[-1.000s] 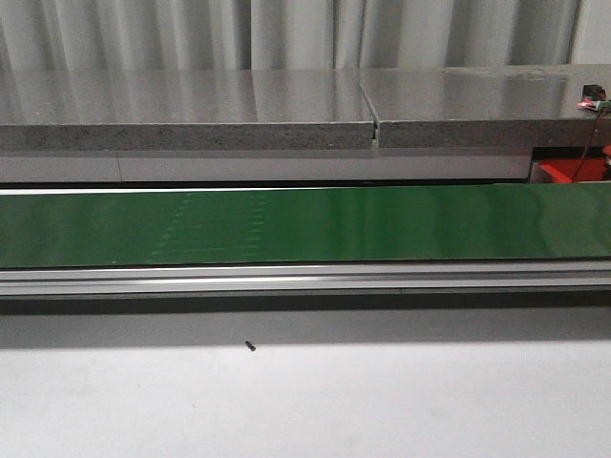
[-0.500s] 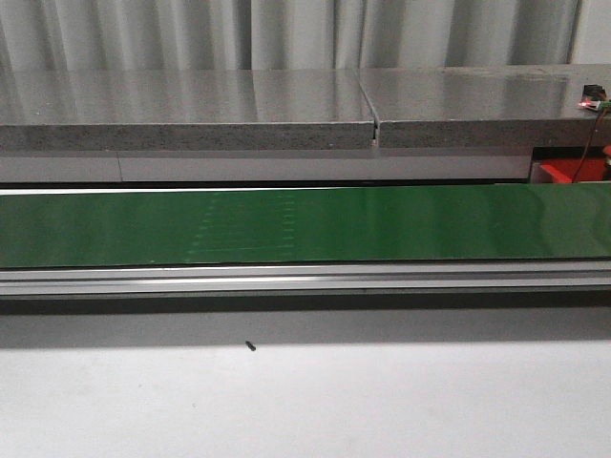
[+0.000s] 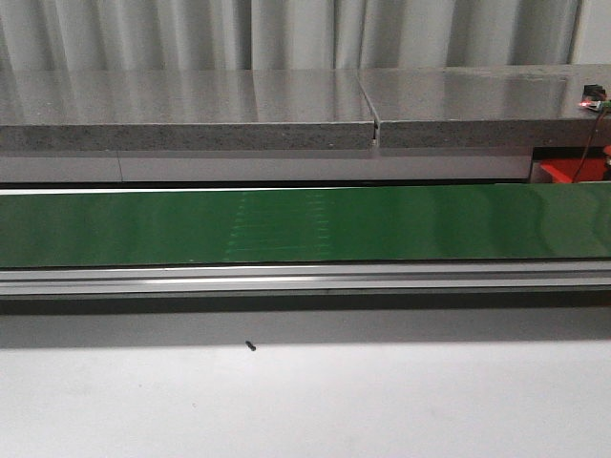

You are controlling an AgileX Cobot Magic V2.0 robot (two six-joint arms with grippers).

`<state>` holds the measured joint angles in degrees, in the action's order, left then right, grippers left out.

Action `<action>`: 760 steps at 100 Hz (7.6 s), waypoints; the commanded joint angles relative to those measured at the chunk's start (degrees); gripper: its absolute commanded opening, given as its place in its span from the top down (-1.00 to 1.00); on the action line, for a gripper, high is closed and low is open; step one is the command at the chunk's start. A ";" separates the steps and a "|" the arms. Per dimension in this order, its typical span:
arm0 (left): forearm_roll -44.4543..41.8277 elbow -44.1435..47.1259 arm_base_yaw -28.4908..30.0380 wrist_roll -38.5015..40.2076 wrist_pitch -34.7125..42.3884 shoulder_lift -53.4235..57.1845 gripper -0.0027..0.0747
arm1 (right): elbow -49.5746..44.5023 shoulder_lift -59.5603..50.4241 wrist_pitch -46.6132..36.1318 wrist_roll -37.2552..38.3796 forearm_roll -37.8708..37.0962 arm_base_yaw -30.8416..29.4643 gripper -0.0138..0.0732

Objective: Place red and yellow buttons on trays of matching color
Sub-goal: 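Lower the left gripper onto the last yellow button on the table and grasp, then set the yellow button on the belt and open the left gripper, then grasp a red button on the table with the left gripper, then set the red button on the belt and open the left gripper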

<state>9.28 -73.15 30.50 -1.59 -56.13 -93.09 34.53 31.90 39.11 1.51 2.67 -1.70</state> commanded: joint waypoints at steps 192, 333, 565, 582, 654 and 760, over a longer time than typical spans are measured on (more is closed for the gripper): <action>7.43 -6.82 -16.95 -4.58 -3.22 6.71 -0.29 | 1.47 0.03 -3.34 -0.07 0.01 -0.03 0.84; 6.88 -6.93 -3.66 -4.55 8.46 -11.86 -0.29 | 1.47 0.03 -3.34 -0.07 0.01 -0.03 0.84; 8.66 0.40 -13.76 -11.65 5.63 11.03 -0.31 | 1.47 0.03 -3.32 -0.07 0.01 -0.03 0.84; 8.75 4.58 -14.58 -12.45 5.44 18.28 0.51 | 1.47 0.03 -3.32 -0.07 0.01 -0.03 0.84; 8.65 23.92 -30.32 -13.54 8.43 37.74 0.98 | 1.47 0.03 -3.32 -0.07 0.01 -0.03 0.84; 9.69 33.77 -31.69 -13.54 10.10 62.33 0.98 | 6.10 5.85 -2.30 -4.51 0.14 0.29 0.83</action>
<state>17.39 -37.89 -0.72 -15.06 -49.18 -30.52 36.51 34.50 39.27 -1.05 2.80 -1.70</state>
